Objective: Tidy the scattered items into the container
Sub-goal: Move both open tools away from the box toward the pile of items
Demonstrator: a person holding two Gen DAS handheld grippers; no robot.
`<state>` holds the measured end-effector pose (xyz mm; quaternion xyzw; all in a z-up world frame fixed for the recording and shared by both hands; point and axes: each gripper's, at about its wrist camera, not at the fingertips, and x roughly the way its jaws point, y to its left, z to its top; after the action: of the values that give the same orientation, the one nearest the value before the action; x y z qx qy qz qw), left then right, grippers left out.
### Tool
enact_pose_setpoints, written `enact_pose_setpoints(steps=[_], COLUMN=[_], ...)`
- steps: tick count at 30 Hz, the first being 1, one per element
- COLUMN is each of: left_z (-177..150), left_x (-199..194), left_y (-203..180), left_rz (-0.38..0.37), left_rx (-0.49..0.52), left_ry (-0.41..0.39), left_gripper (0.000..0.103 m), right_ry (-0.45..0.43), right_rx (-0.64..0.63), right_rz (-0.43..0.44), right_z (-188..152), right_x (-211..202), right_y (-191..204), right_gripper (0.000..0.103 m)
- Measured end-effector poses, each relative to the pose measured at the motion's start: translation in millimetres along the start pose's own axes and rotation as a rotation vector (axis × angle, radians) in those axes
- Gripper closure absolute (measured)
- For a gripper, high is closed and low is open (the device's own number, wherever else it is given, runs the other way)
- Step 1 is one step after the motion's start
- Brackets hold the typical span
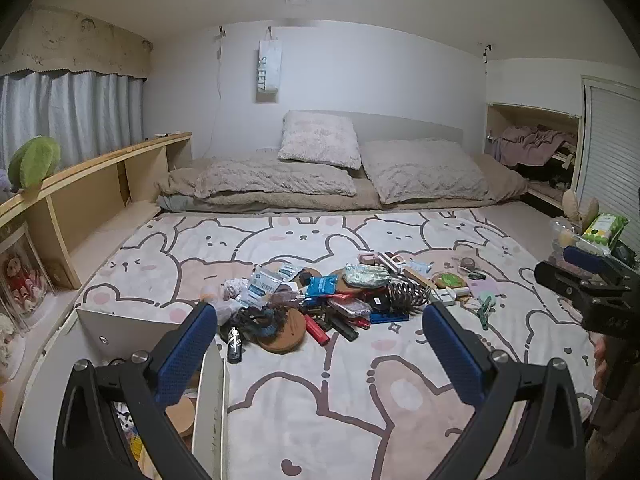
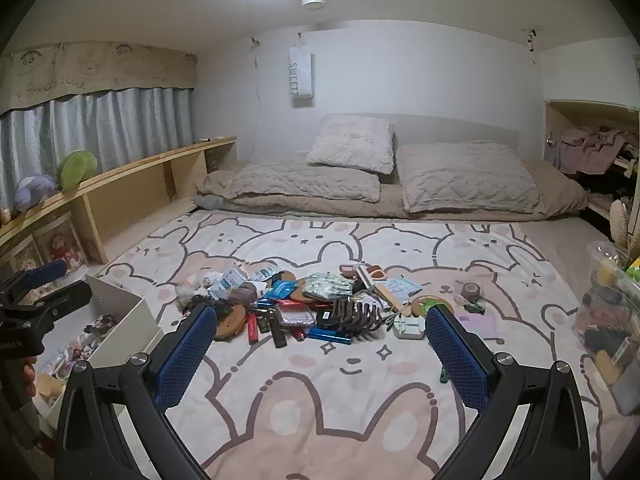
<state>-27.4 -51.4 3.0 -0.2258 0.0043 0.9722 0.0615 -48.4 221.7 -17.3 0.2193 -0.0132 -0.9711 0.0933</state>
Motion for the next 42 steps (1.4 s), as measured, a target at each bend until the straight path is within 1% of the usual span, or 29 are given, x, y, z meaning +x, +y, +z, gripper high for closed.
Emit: enact_pose_setpoints(steps=[3,12,20,25,27,30,34,39,42], left_z=[-2,-8,-15,-23,-28,-35,-44,-52,-59], left_x=[4,14,29,41,43,48,56,67,75], left_y=[-1,-4,-13,-15,-16,-18,-20,-24,-25], left_rz=[-0.001,-0.029,-0.049,-0.059,-0.054,-0.066,-0.077,-0.080,-0.107], left_rx=[-0.004,-0.018,-0.004,-0.025,-0.036,-0.042,-0.055,-0.046,-0.052], left_ry=[0.006,0.032,0.060,0.084,0.082,0.082,0.089,0.101,0.128], left_gripper=[0.000,0.000,0.000,0.000,0.000,0.000,0.000,0.000,0.000], right_ry=[-0.008,0.016,0.003,0.013,0.008,-0.002,0.020,0.042,0.068], right_rx=[0.009,0.043,0.049,0.067,0.072,0.081,0.092,0.096,0.095], right_rz=[0.002,-0.007,-0.030,-0.036,-0.044,-0.057,-0.062,-0.079,-0.091], right_z=[-3,-14,-27,-35,-39,-48,-61,-80,-91], right_x=[0,9,12,18,19,21,27,33,38], right_y=[-3,-13,-19,-25,-27,-31,-37,-44,-47], right_gripper=[0.000,0.000,0.000,0.000,0.000,0.000,0.000,0.000,0.000])
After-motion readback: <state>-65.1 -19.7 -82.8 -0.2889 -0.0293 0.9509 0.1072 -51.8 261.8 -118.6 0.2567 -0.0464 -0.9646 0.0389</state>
